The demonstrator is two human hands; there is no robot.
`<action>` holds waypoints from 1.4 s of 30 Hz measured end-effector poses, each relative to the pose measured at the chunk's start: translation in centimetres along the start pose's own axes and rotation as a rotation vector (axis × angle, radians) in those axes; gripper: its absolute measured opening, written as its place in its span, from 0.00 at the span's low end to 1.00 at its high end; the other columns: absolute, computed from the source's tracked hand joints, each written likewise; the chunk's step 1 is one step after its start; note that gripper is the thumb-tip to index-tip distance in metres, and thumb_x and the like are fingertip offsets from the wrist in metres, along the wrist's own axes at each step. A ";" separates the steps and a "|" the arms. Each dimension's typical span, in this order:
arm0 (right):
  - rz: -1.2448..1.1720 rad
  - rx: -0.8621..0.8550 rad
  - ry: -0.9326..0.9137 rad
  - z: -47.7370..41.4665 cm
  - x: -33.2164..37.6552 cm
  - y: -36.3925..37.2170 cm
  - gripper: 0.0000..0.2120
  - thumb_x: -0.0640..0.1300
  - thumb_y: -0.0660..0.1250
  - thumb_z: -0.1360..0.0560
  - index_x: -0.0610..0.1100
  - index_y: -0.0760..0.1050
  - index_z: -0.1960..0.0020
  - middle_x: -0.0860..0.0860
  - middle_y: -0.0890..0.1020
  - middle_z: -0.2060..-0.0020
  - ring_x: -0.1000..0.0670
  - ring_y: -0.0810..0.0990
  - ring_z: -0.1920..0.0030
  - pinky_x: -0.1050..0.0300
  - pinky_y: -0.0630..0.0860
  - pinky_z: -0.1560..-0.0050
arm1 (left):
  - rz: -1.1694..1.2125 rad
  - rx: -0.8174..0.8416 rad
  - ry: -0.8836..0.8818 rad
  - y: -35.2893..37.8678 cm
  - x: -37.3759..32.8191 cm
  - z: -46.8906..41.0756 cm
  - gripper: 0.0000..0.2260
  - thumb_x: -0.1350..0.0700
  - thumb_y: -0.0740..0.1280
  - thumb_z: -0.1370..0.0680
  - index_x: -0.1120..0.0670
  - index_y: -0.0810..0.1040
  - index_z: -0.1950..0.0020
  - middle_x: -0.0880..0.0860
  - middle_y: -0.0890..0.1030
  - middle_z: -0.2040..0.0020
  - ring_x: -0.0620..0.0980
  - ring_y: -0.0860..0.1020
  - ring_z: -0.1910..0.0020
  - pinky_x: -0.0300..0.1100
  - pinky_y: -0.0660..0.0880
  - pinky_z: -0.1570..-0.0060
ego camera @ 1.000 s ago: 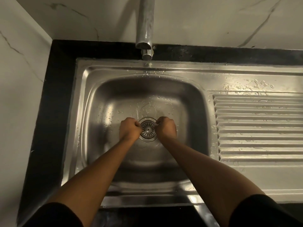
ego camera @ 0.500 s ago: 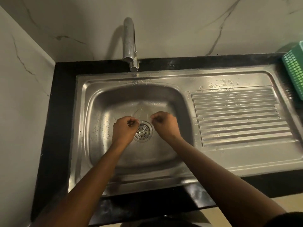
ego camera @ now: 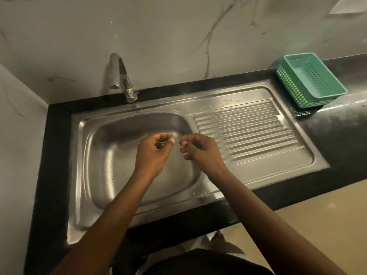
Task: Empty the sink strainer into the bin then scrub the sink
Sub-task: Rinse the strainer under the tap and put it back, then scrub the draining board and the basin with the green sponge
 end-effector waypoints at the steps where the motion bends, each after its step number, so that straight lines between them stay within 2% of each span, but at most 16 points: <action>1: -0.014 -0.012 -0.008 0.5 0.4 -1.5 0.05 0.41 0.71 0.20 0.45 0.85 0.46 0.46 0.87 0.55 0.49 0.88 0.55 0.58 0.82 0.57 | -0.004 0.013 0.016 1.1 -1.0 0.5 0.08 0.53 0.73 0.20 0.49 0.87 0.42 0.46 0.88 0.47 0.45 0.86 0.47 0.56 0.84 0.42; 5: -0.056 -0.071 -0.012 2.4 1.4 -7.8 0.05 0.40 0.71 0.19 0.45 0.85 0.45 0.45 0.88 0.54 0.46 0.88 0.53 0.57 0.84 0.57 | -0.022 0.054 0.051 5.7 -4.3 2.2 0.09 0.53 0.73 0.20 0.50 0.86 0.40 0.45 0.88 0.46 0.42 0.86 0.47 0.54 0.84 0.42; 9: -0.066 -0.111 -0.043 4.9 1.8 -15.5 0.06 0.39 0.71 0.19 0.43 0.84 0.44 0.45 0.88 0.53 0.45 0.88 0.51 0.56 0.84 0.55 | -0.042 0.090 0.100 11.9 -7.5 4.8 0.08 0.52 0.73 0.20 0.46 0.85 0.42 0.43 0.88 0.46 0.38 0.85 0.47 0.50 0.84 0.40; 17: -0.052 -0.150 -0.074 8.8 1.8 -29.7 0.08 0.38 0.70 0.18 0.40 0.83 0.40 0.42 0.87 0.50 0.47 0.88 0.48 0.55 0.86 0.50 | -0.030 0.134 0.124 24.9 -12.1 10.6 0.13 0.53 0.72 0.18 0.53 0.83 0.34 0.49 0.86 0.39 0.47 0.84 0.40 0.55 0.81 0.35; 23: -0.027 -0.201 -0.092 8.7 2.0 -35.9 0.08 0.40 0.71 0.19 0.43 0.84 0.41 0.47 0.87 0.50 0.50 0.87 0.48 0.57 0.85 0.49 | -0.028 0.164 0.128 31.0 -14.9 12.0 0.15 0.53 0.71 0.18 0.53 0.82 0.33 0.51 0.85 0.36 0.50 0.83 0.38 0.55 0.81 0.34; 28: 0.032 -0.270 -0.077 6.5 2.0 -40.0 0.09 0.43 0.72 0.20 0.47 0.84 0.40 0.53 0.87 0.48 0.55 0.86 0.46 0.56 0.84 0.43 | -0.040 0.180 0.139 34.0 -16.0 10.0 0.15 0.52 0.72 0.18 0.49 0.81 0.32 0.49 0.84 0.35 0.48 0.83 0.37 0.52 0.81 0.36; 32: 0.093 -0.297 -0.079 4.5 2.8 -43.0 0.11 0.47 0.72 0.19 0.50 0.83 0.38 0.56 0.87 0.47 0.61 0.85 0.45 0.62 0.82 0.45 | -0.016 0.216 0.140 36.8 -17.2 7.2 0.15 0.52 0.72 0.19 0.50 0.81 0.32 0.48 0.84 0.35 0.48 0.83 0.37 0.51 0.81 0.36; 37: 0.117 -0.330 -0.072 1.5 3.7 -46.8 0.10 0.47 0.72 0.20 0.50 0.84 0.39 0.55 0.88 0.48 0.58 0.86 0.46 0.57 0.83 0.43 | 0.000 0.265 0.131 40.7 -19.0 4.8 0.14 0.52 0.73 0.19 0.48 0.82 0.34 0.46 0.85 0.38 0.45 0.84 0.40 0.53 0.82 0.36; 42: 0.226 -0.352 -0.081 -3.5 5.0 -51.3 0.09 0.45 0.71 0.20 0.47 0.86 0.42 0.54 0.88 0.52 0.57 0.86 0.49 0.60 0.81 0.46 | -0.005 0.260 0.109 43.5 -20.3 2.9 0.14 0.53 0.73 0.19 0.51 0.83 0.34 0.48 0.85 0.39 0.47 0.84 0.40 0.55 0.81 0.36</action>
Point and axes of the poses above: each hand's wrist, its own z-axis away from the middle knuckle, its own y-axis out of the palm, x = y × z, the point moved 9 cm from there along -z, towards the middle knuckle
